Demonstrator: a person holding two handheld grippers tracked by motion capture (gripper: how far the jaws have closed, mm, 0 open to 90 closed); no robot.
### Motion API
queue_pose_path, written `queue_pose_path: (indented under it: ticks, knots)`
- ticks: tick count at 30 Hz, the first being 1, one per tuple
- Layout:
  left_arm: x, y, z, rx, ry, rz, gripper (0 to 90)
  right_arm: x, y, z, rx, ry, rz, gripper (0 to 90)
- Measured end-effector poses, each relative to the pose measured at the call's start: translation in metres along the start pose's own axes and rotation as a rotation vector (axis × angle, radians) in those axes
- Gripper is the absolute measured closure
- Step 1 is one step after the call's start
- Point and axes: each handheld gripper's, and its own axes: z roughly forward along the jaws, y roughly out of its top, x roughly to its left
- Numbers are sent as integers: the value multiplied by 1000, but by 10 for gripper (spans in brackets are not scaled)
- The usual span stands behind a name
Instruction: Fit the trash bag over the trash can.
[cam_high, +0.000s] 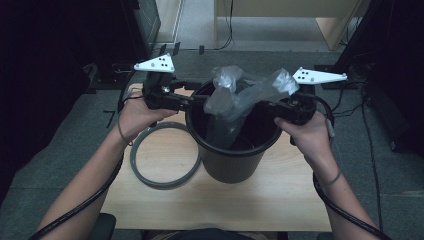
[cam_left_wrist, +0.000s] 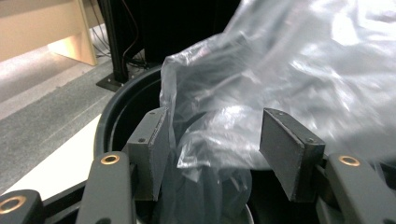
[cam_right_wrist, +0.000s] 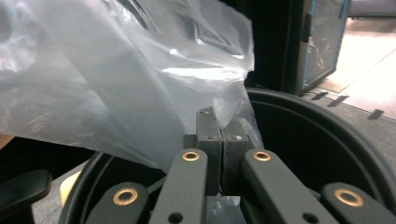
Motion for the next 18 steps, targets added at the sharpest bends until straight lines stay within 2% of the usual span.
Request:
queue_pose_path:
  ticks: [5, 10, 14, 17, 18]
  knots:
    - [1, -3, -3, -12, 4, -2, 419, -11, 5, -2, -5, -35, 24, 900]
    - [0, -3, 4, -14, -11, 2, 407, -17, 8, 0, -5, -51, 36, 900]
    - [-4, 1, 14, -18, -28, 8, 405, -17, 11, 5, 3, -45, 42, 900]
    - [-7, 5, 22, -17, -18, 26, 412, -15, 12, 11, 12, -31, 42, 900]
    - [-8, 6, 25, -13, -3, 35, 432, -15, 12, 13, 14, -26, 37, 900]
